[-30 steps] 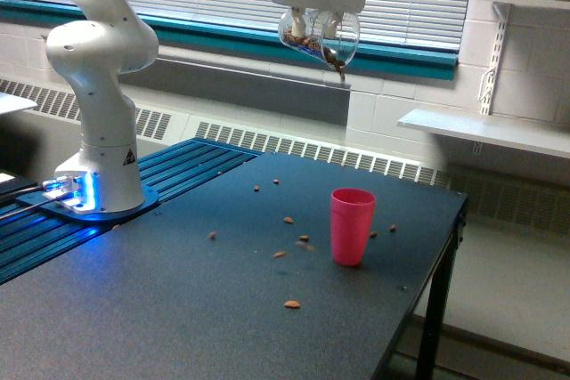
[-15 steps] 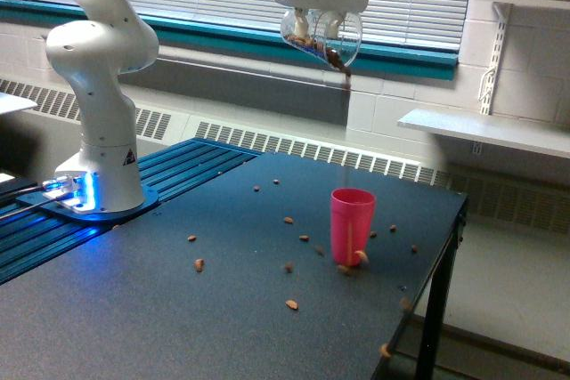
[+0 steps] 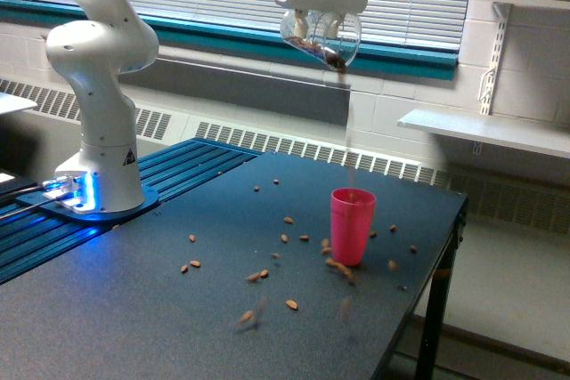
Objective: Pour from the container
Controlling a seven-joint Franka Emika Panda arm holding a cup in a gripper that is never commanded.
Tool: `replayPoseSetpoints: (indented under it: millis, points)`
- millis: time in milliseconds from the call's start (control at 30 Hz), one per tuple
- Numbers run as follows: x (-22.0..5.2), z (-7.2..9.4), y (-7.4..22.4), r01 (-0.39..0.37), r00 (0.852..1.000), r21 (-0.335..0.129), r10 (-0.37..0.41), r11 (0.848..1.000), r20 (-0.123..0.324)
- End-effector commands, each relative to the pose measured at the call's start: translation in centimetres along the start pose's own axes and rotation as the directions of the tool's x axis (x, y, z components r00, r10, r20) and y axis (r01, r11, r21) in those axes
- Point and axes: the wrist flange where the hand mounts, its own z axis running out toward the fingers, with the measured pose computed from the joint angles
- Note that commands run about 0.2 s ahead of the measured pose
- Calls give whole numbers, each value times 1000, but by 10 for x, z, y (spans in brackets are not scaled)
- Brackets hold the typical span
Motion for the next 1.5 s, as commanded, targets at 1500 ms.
replayPoseSetpoints:
  millis: [1500]
  points:
    - [-2, -14, -10, 10, 1000, -12, -9, 1000, 14]
